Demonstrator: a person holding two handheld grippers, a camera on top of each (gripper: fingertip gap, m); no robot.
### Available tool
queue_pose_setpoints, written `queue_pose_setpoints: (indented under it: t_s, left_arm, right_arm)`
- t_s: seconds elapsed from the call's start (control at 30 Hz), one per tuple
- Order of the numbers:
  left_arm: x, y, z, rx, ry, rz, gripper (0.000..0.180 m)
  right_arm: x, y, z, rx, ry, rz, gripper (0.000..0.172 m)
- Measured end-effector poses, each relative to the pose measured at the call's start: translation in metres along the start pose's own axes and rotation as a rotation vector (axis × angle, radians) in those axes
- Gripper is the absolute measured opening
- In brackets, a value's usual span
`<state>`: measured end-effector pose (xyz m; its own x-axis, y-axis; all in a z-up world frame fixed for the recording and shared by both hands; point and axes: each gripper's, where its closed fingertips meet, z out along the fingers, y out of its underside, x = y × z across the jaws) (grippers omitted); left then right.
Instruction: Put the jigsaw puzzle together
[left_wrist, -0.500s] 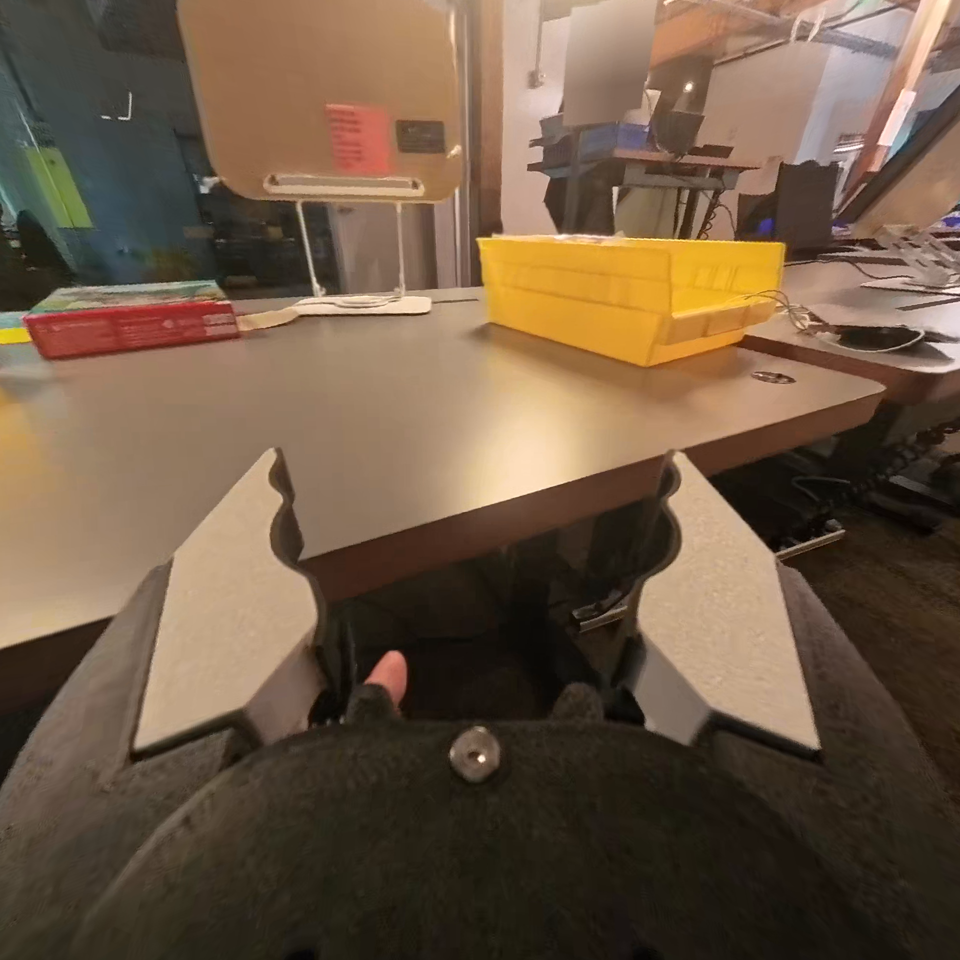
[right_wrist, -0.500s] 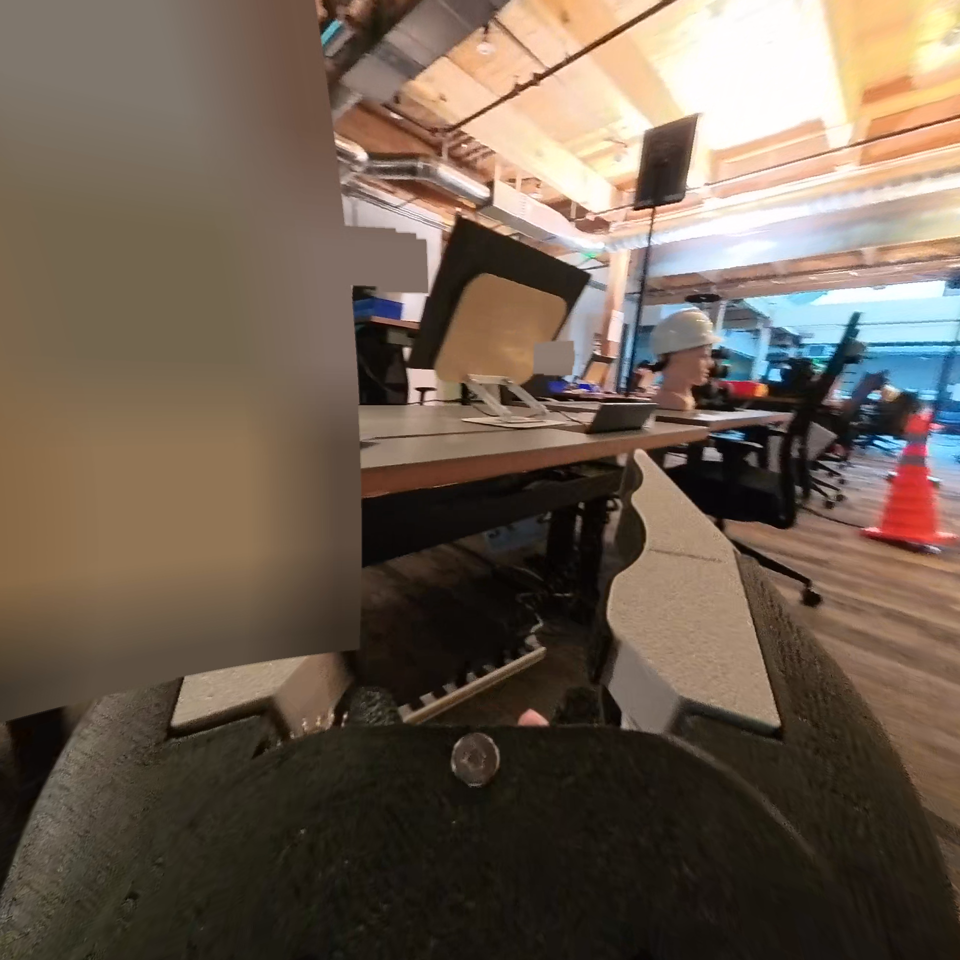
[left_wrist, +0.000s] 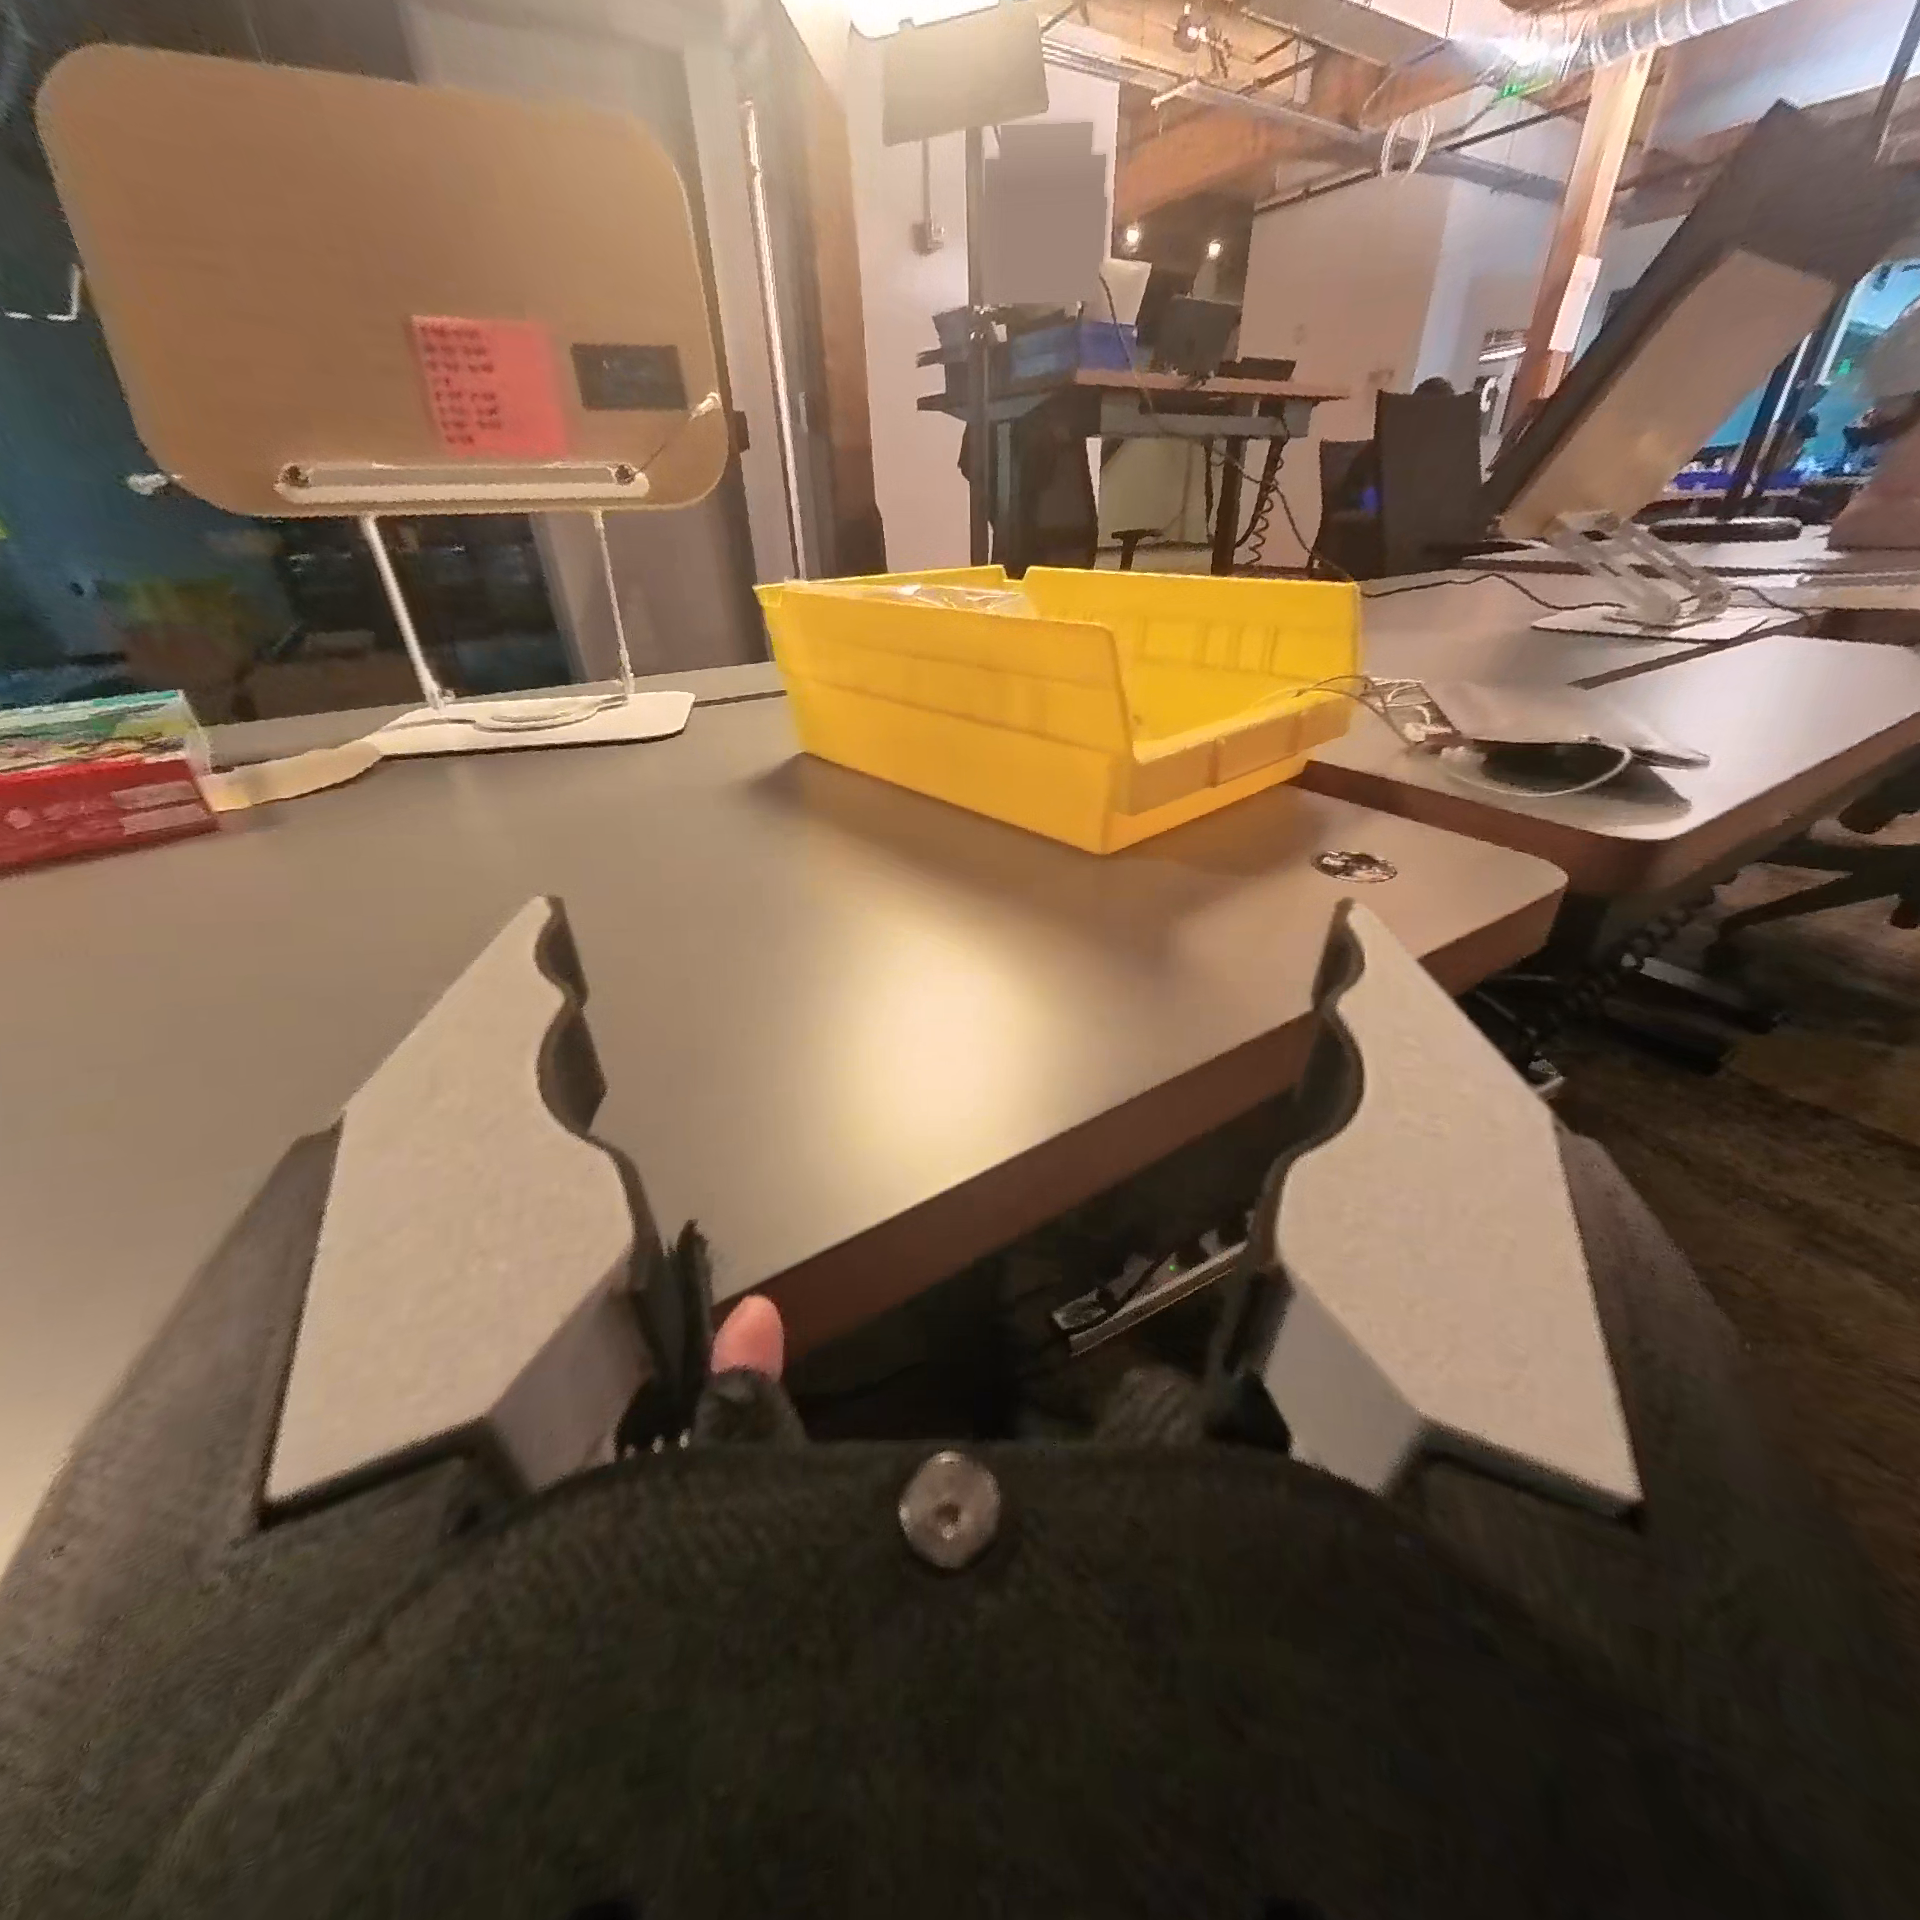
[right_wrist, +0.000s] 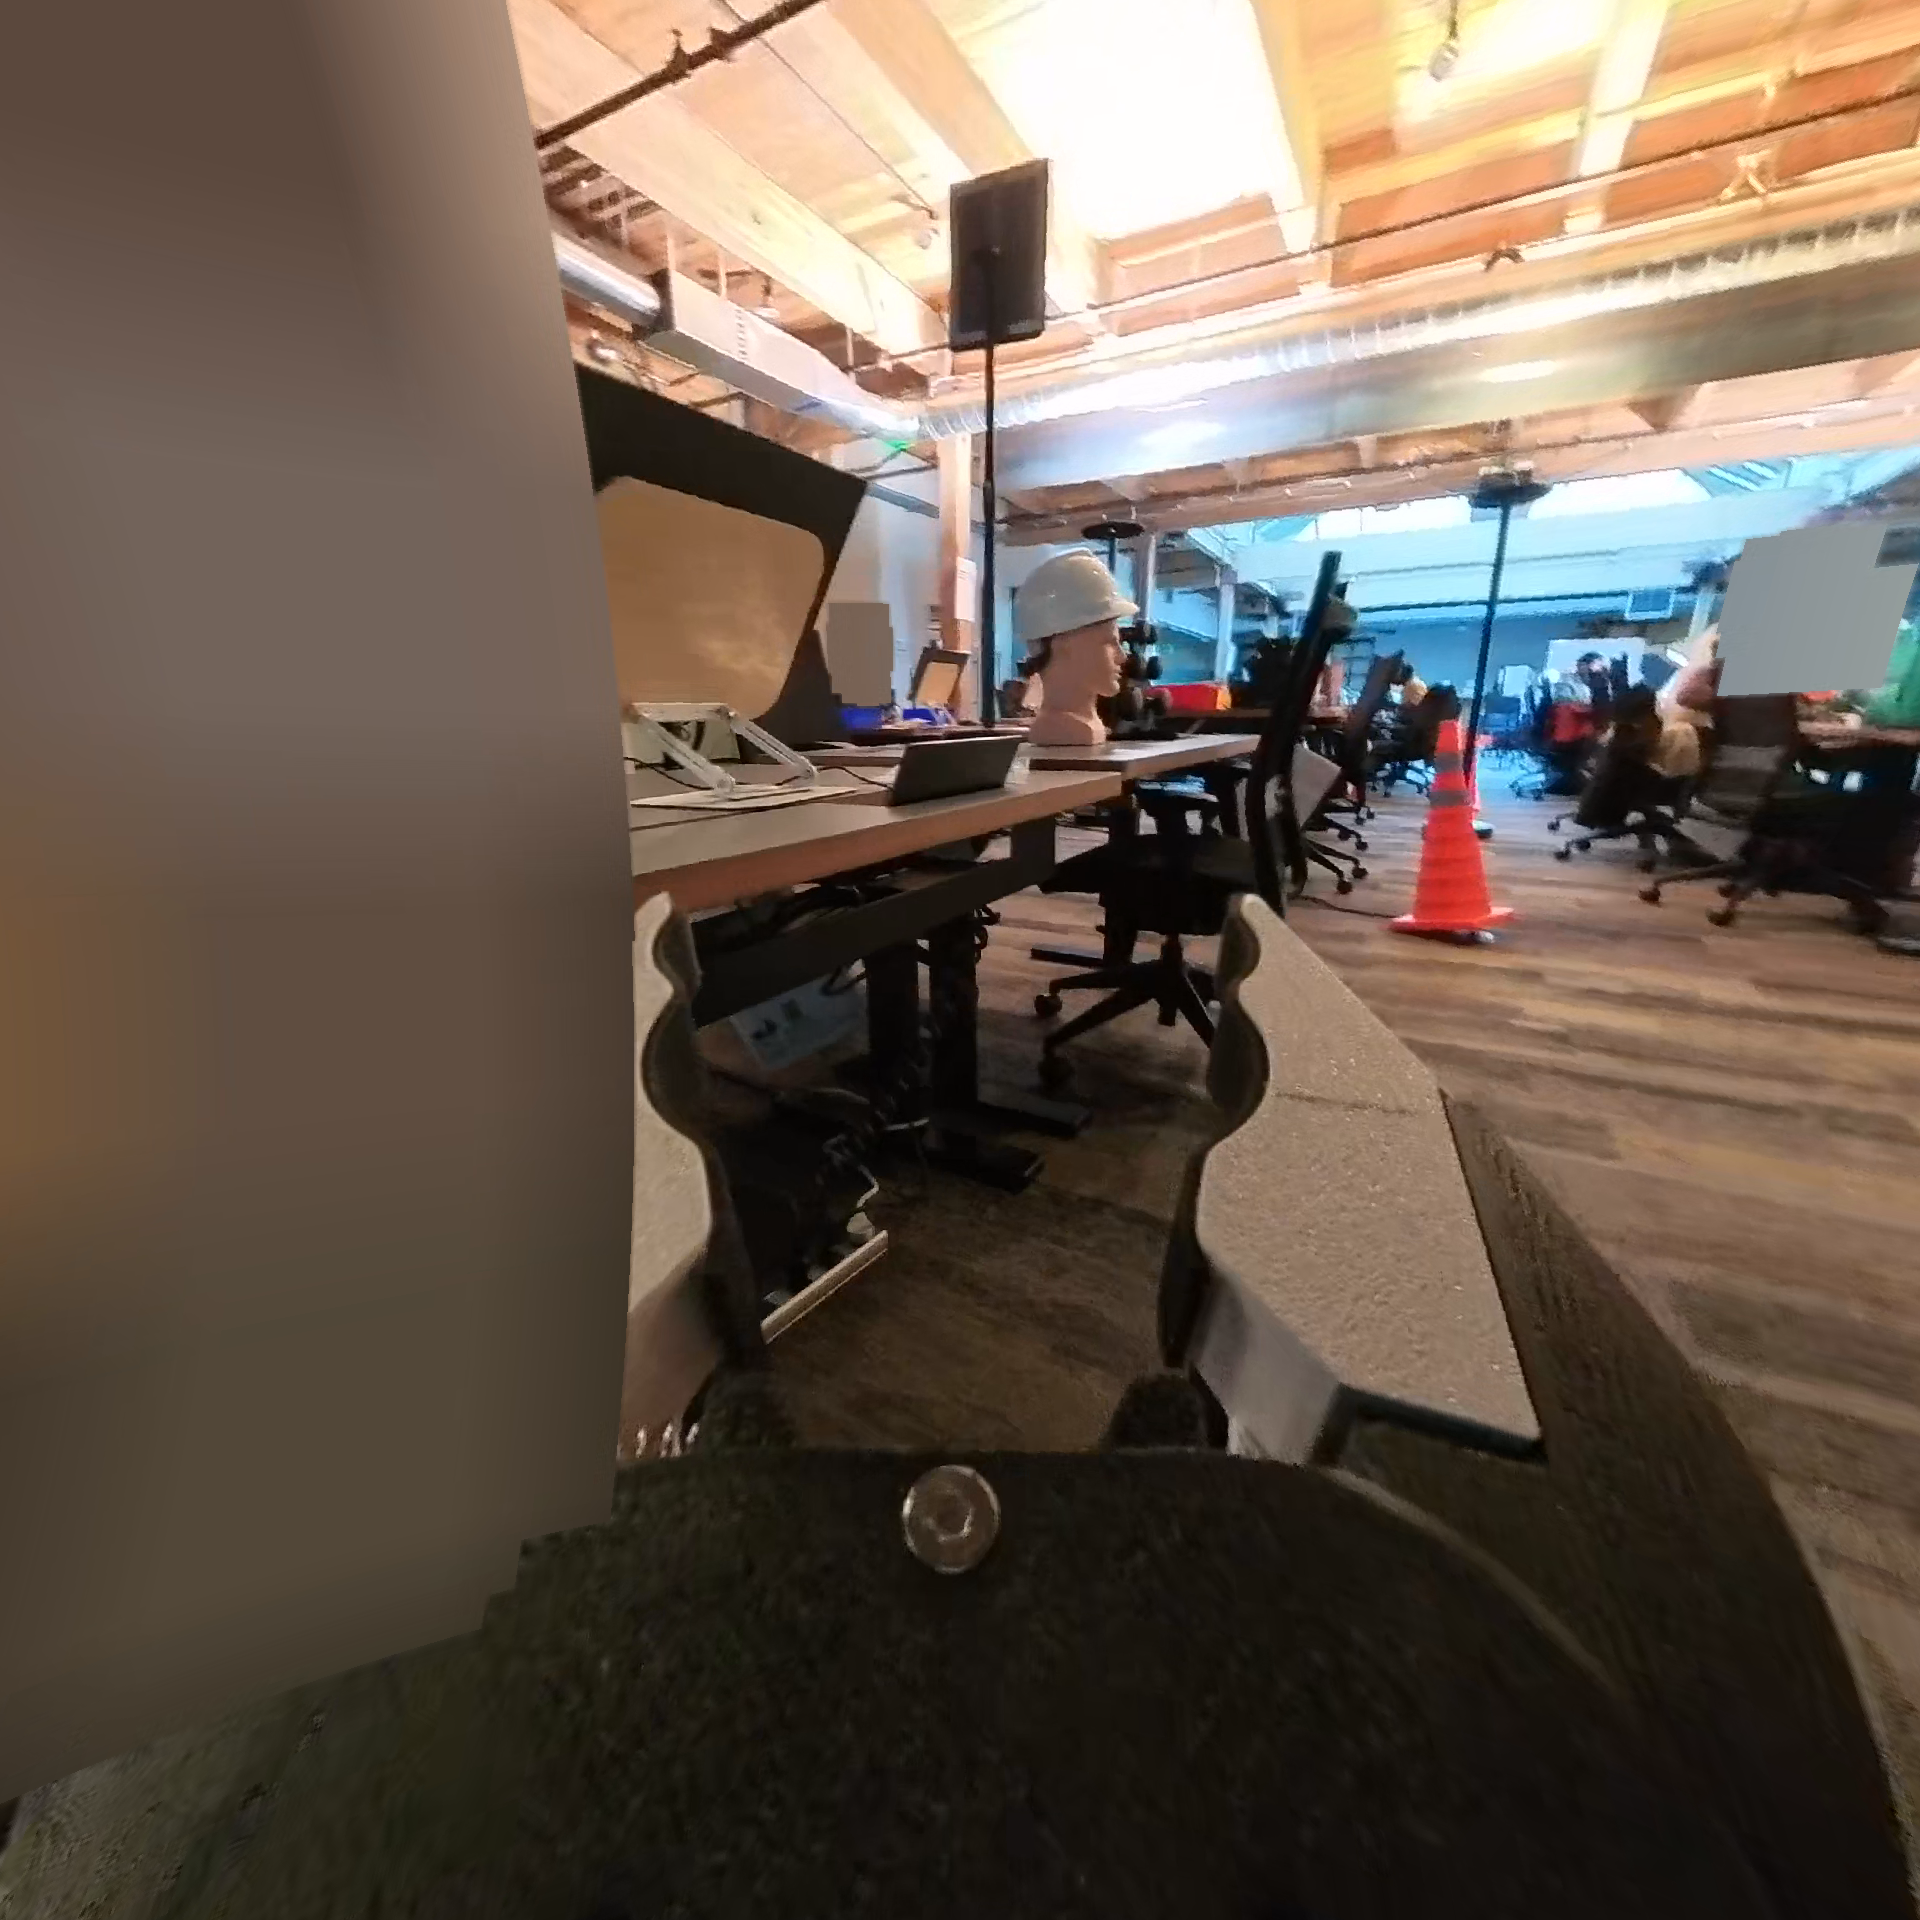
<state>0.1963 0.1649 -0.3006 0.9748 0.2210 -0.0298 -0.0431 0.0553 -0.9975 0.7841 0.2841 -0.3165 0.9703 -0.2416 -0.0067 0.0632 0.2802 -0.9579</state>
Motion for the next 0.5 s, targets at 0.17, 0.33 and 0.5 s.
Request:
queue_pose_setpoints:
  t_s: [0.17, 0.33, 0.5]
  left_arm:
    - [0.018, -0.001, 0.01, -0.024, 0.05, 0.043, 0.136]
    - [0.025, -0.014, 0.013, 0.001, 0.062, 0.07, 0.136]
    - [0.023, -0.012, 0.011, -0.011, 0.044, 0.033, 0.136]
  right_arm:
    - [0.016, 0.001, -0.003, -0.008, 0.041, 0.046, 0.098]
    - [0.021, 0.006, -0.003, -0.027, 0.053, 0.084, 0.097]
    - [0.017, 0.009, -0.002, -0.038, 0.041, 0.077, 0.097]
